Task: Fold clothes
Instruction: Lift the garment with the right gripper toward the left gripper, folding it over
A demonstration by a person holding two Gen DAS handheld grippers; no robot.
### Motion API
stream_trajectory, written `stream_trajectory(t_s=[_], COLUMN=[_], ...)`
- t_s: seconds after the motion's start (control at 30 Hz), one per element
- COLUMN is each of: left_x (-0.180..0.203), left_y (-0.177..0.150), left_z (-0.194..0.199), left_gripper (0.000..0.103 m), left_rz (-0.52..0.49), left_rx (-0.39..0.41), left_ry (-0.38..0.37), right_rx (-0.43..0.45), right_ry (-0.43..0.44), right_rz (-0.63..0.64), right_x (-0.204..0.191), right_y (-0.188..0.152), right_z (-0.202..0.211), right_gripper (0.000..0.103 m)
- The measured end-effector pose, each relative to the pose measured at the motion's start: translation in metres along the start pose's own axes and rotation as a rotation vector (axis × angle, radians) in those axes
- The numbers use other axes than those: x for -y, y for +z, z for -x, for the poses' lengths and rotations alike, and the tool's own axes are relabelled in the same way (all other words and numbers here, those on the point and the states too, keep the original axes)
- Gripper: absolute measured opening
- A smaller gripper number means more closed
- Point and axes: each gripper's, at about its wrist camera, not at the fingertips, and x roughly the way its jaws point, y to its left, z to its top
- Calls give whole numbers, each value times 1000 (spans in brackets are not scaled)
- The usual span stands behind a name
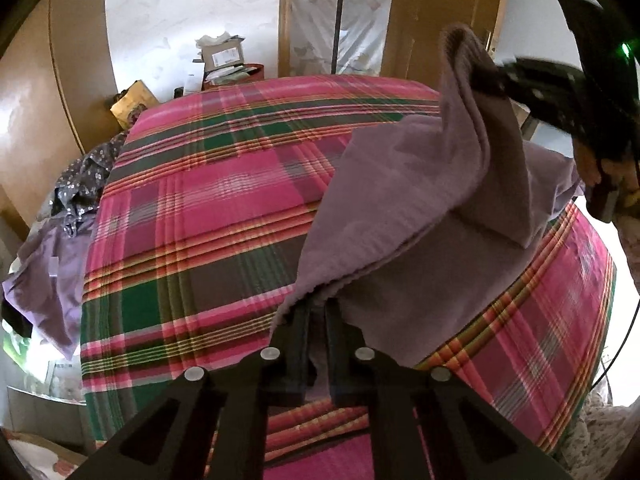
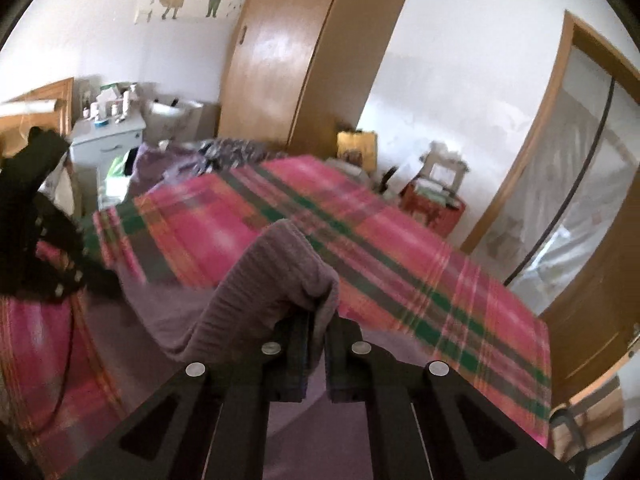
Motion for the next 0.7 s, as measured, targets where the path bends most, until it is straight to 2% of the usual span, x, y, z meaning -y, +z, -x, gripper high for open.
stream_trajectory(t_s=[0.17,0.43,0.6,0.7], left_x=[-7,-24,-29,-33], left_y=[1,3,4,3], left_z=[-3,-3,-6,-9], left_gripper=[7,8,18,18], left_rz=[39,108,115,123], left_rx=[10,33,29,22], left_ry=[-11,-41,-81,-85], right_rx=[36,44,42,29], right_ry=[-29,-45,-43,-30], right_rz=[17,46,71,92], right_x=[2,-1,-8,-14], right_y=[30,67,84,92], right_z=[-17,-63,-96,-116], right_gripper=[6,6,6,6])
